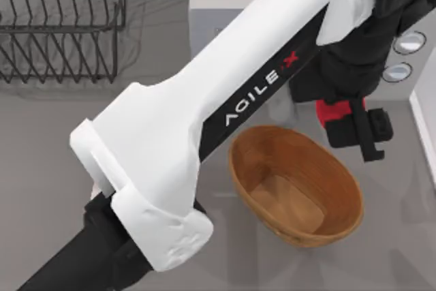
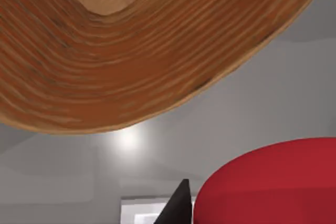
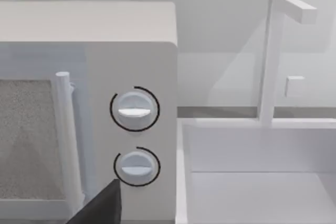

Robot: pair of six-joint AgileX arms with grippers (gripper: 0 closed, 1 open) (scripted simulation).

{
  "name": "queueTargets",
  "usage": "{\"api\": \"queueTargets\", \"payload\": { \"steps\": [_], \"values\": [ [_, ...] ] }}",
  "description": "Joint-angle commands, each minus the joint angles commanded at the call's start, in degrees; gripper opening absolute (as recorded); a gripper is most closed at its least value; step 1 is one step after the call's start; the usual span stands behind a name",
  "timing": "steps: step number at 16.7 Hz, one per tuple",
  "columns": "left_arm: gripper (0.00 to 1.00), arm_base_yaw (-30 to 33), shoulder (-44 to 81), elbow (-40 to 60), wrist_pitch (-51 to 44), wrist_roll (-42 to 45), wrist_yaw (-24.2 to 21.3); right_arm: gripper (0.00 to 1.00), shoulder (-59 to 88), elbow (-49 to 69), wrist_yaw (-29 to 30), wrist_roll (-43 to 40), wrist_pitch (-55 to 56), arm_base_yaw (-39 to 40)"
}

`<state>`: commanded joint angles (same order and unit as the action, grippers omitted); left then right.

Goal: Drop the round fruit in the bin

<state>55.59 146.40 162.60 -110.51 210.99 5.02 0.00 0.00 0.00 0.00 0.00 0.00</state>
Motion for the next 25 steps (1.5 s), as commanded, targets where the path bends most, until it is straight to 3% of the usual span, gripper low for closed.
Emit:
{"api": "queueTargets", "payload": {
  "steps": [9,10,14,20,25],
  "values": [
    [0.0,2.11,2.47,3.82,0.45,3.98,1.71,1.0,0.0,0.0,0.0,0.0,0.0,0.0],
    [0.0,2.76,9.82,19.31,6.65,4.03,0.51,1.0,0.0,0.0,0.0,0.0,0.0,0.0],
    [0.0,2.96,9.71,18.77,6.82,1.74,0.71,1.0,0.0,0.0,0.0,0.0,0.0,0.0],
    [0.0,5.3,9.23,15.01,7.84,-19.41,2.81,1.0,0.0,0.0,0.0,0.0,0.0,0.0],
    [0.0,8.77,8.47,9.94,9.02,-51.19,6.05,1.0,0.0,0.0,0.0,0.0,0.0,0.0]
  ]
}}
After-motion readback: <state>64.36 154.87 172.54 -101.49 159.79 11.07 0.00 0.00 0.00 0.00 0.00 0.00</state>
